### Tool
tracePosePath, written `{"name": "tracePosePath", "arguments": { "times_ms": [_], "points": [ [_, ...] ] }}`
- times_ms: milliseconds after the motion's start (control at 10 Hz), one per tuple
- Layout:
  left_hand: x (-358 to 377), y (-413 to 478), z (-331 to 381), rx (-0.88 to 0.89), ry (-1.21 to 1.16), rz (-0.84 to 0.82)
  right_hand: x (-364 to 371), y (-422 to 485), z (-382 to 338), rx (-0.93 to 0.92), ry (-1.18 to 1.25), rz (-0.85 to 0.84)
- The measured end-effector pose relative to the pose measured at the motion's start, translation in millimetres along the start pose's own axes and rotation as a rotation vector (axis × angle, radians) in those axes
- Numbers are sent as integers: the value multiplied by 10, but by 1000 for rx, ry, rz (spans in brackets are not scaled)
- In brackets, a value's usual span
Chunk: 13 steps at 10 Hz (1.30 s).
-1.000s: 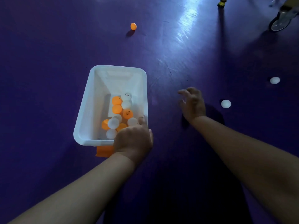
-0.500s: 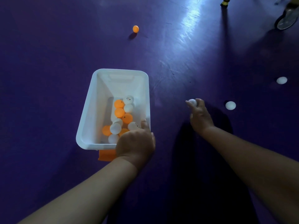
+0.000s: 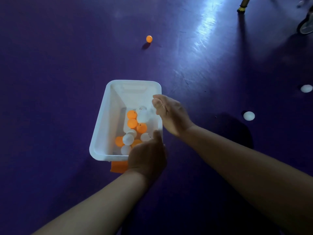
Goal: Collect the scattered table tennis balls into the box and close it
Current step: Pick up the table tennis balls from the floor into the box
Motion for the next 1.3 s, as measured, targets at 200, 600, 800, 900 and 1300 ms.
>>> {"name": "tracePosePath", "arguments": {
  "times_ms": [200,600,800,900,1300],
  "points": [
    [93,57,41,-39,245,-93,-861,-88,826,161,-247,244],
    [251,120,-78,-123,256,-138,-2224,-672,2296,645,-662,228],
    [311,137,-137,-186,276,-101,-2092,-677,2652,802,-416,169],
    [224,127,-107,-230,277,-117,-2104,-699,2692,770,-355,258],
    [68,88,39,-30,300,-103,-1828,-402,1822,332,-162,467]
  ]
}}
Point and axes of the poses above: each hand's wrist, its own y-axis towards the middle knuckle, its own x-axis out of the palm, z = x × y, the point moved 9 cm from there along y, towards the middle knuckle, and after that the axes turned 1 degree about y, right-handed, at the moved point
